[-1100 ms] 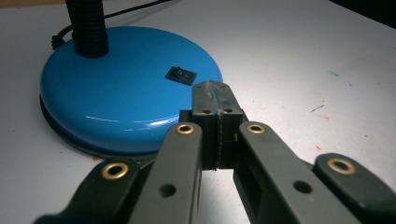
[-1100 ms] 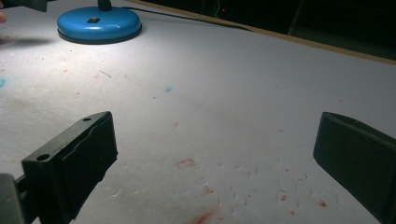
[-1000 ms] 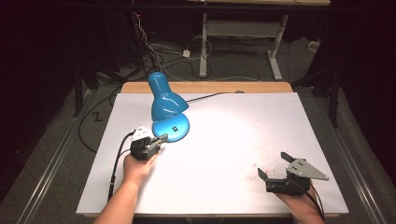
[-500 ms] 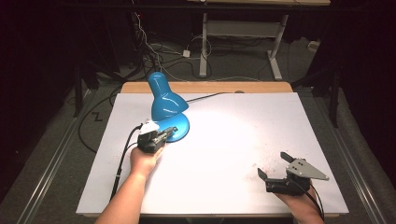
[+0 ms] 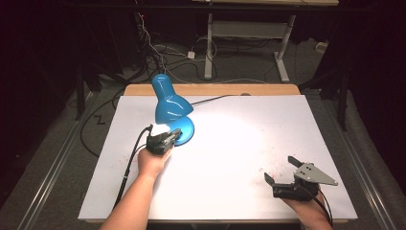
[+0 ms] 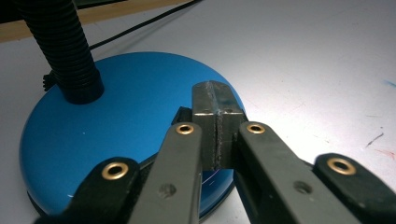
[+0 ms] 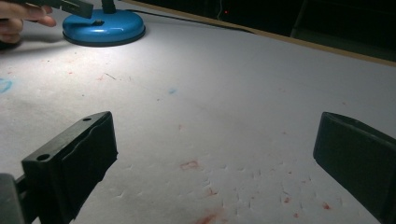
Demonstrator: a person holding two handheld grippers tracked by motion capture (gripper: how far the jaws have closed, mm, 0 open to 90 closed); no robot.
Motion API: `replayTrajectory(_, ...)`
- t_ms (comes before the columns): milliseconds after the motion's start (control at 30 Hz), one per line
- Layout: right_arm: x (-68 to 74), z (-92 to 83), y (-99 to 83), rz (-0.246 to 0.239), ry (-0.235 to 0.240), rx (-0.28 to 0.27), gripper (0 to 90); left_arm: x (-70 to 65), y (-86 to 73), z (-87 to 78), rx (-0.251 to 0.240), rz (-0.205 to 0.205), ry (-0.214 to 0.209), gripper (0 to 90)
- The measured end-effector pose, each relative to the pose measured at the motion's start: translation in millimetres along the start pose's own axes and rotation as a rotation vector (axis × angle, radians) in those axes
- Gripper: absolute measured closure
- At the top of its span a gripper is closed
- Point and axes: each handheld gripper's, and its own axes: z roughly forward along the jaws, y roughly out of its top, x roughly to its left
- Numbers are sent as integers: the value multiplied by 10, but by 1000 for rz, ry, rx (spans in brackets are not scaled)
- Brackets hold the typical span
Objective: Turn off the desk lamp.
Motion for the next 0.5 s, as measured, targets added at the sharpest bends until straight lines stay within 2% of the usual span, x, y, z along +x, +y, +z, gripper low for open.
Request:
replayTrajectory(67,7,2,2,-1,1,0,4,-7,9,12,12,15,10,879)
replayTrajectory(167,11,4,4,-2,2,0,4,-10,24,37,34,15,25,879)
replayTrajectory(267,19,8,5,0,4,1,4,-6,30,49,30,-11,42,879)
replayTrajectory(500,16,8,3,1,5,2,4,4,44,68,45,-5,55,880)
